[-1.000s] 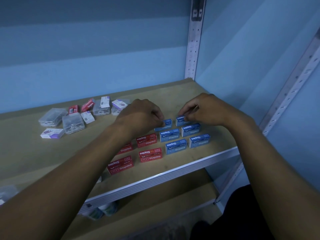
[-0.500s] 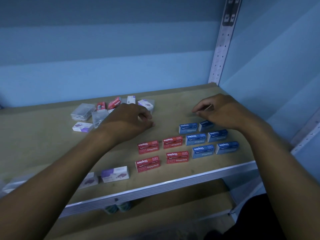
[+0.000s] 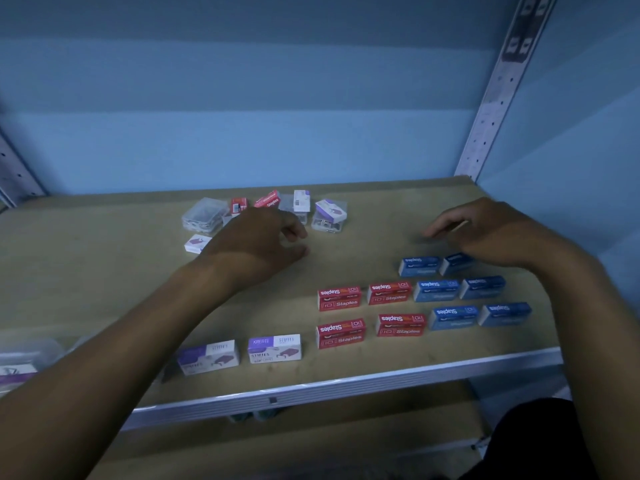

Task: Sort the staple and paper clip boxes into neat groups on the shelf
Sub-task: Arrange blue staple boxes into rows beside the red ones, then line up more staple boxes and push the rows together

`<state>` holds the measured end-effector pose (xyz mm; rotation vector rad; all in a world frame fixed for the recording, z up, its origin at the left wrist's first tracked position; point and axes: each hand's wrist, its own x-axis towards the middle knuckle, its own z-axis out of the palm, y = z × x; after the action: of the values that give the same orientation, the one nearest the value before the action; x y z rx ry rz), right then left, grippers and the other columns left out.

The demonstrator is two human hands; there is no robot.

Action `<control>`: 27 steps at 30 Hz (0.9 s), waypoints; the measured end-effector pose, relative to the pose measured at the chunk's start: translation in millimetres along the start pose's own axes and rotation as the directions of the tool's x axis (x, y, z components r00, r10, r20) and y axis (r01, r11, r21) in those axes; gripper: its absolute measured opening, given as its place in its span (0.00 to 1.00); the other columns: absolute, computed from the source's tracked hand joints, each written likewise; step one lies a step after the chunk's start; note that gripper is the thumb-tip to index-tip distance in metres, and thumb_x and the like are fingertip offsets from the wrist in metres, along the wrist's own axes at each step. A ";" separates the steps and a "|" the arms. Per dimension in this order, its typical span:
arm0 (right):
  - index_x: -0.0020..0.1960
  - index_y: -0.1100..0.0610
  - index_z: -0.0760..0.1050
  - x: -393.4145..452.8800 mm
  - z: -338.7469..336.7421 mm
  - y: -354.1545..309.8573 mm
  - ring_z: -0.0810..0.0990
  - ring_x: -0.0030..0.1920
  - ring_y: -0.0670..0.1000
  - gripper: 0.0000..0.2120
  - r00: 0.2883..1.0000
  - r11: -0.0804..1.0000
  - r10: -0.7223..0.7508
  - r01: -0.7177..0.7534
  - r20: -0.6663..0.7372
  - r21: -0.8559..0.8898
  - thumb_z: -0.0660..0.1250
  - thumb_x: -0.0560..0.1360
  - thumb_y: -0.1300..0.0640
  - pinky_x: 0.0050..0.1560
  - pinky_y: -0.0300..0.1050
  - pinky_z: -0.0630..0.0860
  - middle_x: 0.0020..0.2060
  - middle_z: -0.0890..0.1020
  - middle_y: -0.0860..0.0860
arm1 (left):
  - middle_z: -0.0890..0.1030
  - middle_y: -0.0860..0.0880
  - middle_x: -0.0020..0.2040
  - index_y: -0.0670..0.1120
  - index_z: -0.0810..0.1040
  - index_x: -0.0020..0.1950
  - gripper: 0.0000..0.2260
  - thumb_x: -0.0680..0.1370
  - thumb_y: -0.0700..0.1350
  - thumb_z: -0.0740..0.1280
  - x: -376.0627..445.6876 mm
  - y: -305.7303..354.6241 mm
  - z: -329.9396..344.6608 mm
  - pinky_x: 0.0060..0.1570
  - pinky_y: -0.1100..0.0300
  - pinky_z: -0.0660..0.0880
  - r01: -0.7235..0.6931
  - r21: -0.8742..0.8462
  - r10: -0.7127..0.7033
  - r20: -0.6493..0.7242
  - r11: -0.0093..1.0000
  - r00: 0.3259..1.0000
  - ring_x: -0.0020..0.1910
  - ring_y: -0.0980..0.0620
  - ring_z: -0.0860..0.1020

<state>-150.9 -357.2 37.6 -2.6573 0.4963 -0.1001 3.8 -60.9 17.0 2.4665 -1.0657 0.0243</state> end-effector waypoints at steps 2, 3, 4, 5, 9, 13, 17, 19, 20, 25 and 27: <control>0.52 0.42 0.84 -7.1 -4.4 8.2 0.77 0.49 0.33 0.18 0.998 1.000 0.031 -0.030 0.062 -0.007 0.65 0.75 0.64 0.43 0.24 0.69 0.50 0.83 0.37 | 0.82 0.58 0.53 0.54 0.82 0.53 0.10 0.74 0.54 0.72 2.0 5.8 1.8 0.49 0.64 0.71 -0.011 -0.015 0.011 0.001 1.000 1.000 0.47 0.60 0.76; 0.52 0.43 0.84 -10.7 -6.2 11.6 0.78 0.50 0.35 0.18 0.996 0.999 0.041 -0.042 0.077 0.009 0.66 0.74 0.64 0.45 0.25 0.69 0.50 0.84 0.38 | 0.82 0.58 0.53 0.54 0.82 0.53 0.10 0.74 0.54 0.72 3.4 9.2 3.3 0.49 0.64 0.71 -0.017 -0.016 0.017 0.003 1.000 1.000 0.46 0.61 0.76; 0.52 0.44 0.84 -13.9 -7.6 14.7 0.80 0.51 0.37 0.17 0.995 0.998 0.048 -0.051 0.089 0.036 0.67 0.74 0.65 0.47 0.27 0.71 0.50 0.84 0.39 | 0.82 0.58 0.53 0.54 0.82 0.54 0.10 0.74 0.54 0.72 5.1 12.6 4.9 0.47 0.65 0.70 -0.022 -0.015 0.022 0.008 1.000 1.000 0.44 0.63 0.76; 0.52 0.45 0.84 -17.0 -8.9 17.1 0.81 0.51 0.38 0.16 0.994 0.996 0.050 -0.057 0.096 0.064 0.69 0.74 0.65 0.48 0.29 0.72 0.49 0.85 0.40 | 0.82 0.59 0.53 0.54 0.82 0.54 0.10 0.74 0.54 0.72 6.3 15.4 6.8 0.44 0.67 0.69 -0.027 -0.013 0.027 0.014 1.000 1.000 0.41 0.65 0.74; 0.48 0.46 0.86 -22.9 -9.9 23.8 0.82 0.47 0.38 0.12 0.996 0.996 0.053 -0.058 0.072 0.065 0.73 0.73 0.62 0.47 0.28 0.73 0.45 0.86 0.42 | 0.82 0.58 0.54 0.54 0.83 0.54 0.11 0.74 0.54 0.71 8.2 22.3 12.3 0.44 0.65 0.69 -0.047 -0.016 0.047 0.040 0.999 0.998 0.43 0.63 0.75; 0.49 0.48 0.87 -23.2 -11.3 29.4 0.80 0.45 0.37 0.10 0.996 0.994 0.082 -0.084 0.035 0.069 0.73 0.73 0.62 0.39 0.21 0.71 0.45 0.86 0.43 | 0.82 0.58 0.53 0.55 0.83 0.53 0.10 0.74 0.55 0.71 6.8 23.4 10.9 0.45 0.62 0.71 -0.039 0.000 0.039 0.044 0.999 0.998 0.41 0.63 0.74; 0.52 0.45 0.85 -26.1 -14.6 26.7 0.79 0.46 0.35 0.13 0.993 0.990 0.106 -0.110 0.050 0.091 0.75 0.72 0.59 0.40 0.23 0.69 0.47 0.86 0.41 | 0.82 0.58 0.53 0.54 0.82 0.54 0.10 0.74 0.54 0.72 3.3 17.7 7.1 0.42 0.66 0.69 -0.018 0.013 0.017 0.037 1.000 0.999 0.41 0.63 0.75; 0.54 0.41 0.84 -24.9 -14.9 18.8 0.77 0.48 0.34 0.12 0.995 0.991 0.098 -0.098 0.001 0.091 0.75 0.72 0.54 0.43 0.26 0.68 0.50 0.84 0.40 | 0.83 0.56 0.54 0.53 0.82 0.55 0.11 0.74 0.53 0.72 1.3 11.9 5.0 0.47 0.64 0.70 -0.009 0.019 0.008 0.021 1.000 1.000 0.46 0.58 0.77; 0.54 0.40 0.83 -22.4 -13.6 13.1 0.76 0.48 0.33 0.11 0.996 0.993 0.078 -0.074 -0.036 0.088 0.75 0.73 0.51 0.44 0.26 0.67 0.51 0.83 0.40 | 0.83 0.55 0.55 0.53 0.82 0.55 0.12 0.74 0.53 0.72 0.6 8.2 4.0 0.49 0.63 0.70 -0.001 0.033 0.001 0.008 0.999 1.000 0.48 0.57 0.77; 0.55 0.43 0.83 4.1 10.9 -32.3 0.76 0.47 0.34 0.09 0.983 0.990 -0.092 0.106 -0.156 0.089 0.71 0.75 0.50 0.52 0.35 0.73 0.54 0.82 0.42 | 0.81 0.50 0.59 0.52 0.79 0.59 0.18 0.72 0.55 0.73 1.4 -10.5 3.6 0.62 0.50 0.72 0.033 0.192 -0.019 -0.078 0.981 0.997 0.59 0.44 0.74; 0.58 0.43 0.81 16.3 24.1 -49.0 0.76 0.48 0.37 0.12 0.979 0.986 -0.141 0.152 -0.146 0.071 0.71 0.76 0.51 0.55 0.40 0.73 0.57 0.81 0.43 | 0.78 0.49 0.64 0.52 0.77 0.63 0.21 0.72 0.57 0.72 2.4 -15.9 4.0 0.63 0.47 0.70 0.055 0.264 -0.034 -0.084 0.963 0.996 0.62 0.42 0.70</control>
<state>-116.0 -312.1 36.7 -2.6150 0.3316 -0.3474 15.9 -54.7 7.5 2.7023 -1.0301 0.2657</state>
